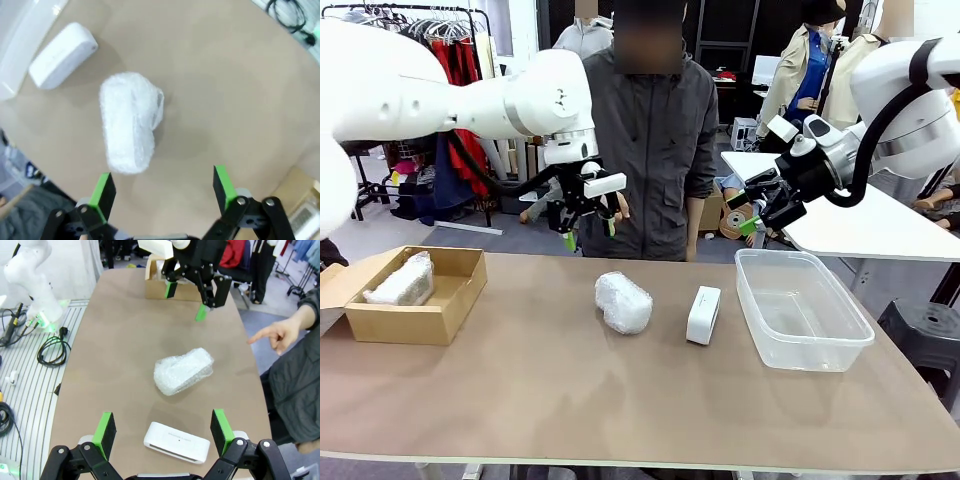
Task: Separate and place wrapped and unwrapped clocks.
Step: Pick up the Digital clock indicated by the person.
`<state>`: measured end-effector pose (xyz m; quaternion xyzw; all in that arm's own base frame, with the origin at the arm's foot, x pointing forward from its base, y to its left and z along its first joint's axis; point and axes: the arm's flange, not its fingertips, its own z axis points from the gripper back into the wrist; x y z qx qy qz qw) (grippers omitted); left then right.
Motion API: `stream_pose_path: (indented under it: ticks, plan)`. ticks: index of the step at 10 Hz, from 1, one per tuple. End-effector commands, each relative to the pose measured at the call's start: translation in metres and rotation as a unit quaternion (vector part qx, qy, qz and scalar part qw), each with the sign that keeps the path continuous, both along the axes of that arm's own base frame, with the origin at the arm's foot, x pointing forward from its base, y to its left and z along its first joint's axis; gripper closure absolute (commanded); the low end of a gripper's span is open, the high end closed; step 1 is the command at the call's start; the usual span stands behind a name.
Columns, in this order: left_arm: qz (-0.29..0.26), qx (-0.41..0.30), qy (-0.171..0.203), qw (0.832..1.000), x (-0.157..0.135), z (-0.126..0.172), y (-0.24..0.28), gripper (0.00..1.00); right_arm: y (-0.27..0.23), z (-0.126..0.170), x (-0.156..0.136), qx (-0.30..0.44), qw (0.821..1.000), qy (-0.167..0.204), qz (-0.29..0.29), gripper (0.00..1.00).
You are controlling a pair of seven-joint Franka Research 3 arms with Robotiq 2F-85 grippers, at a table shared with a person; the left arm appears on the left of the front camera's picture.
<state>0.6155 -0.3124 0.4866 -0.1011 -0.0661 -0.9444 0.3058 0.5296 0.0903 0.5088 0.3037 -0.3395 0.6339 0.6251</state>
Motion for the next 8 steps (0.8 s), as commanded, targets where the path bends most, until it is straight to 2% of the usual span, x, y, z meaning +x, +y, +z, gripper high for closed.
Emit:
stream_pose_path:
  ticks: [1,5,8]
  plan:
    - [0.01,0.003,-0.006,1.0,-0.001,0.004,0.012,0.0,-0.001,0.001,-0.001,-0.003,1.0,-0.001,0.003,0.0]
    - [0.006,0.0,-0.001,1.0,0.004,0.001,0.006,0.0,-0.001,0.001,-0.001,-0.003,1.0,-0.001,0.003,0.0]
    - [-0.034,0.04,-0.039,0.998,0.004,-0.016,-0.042,0.0,-0.001,0.001,-0.001,-0.003,1.0,-0.001,0.003,0.0]
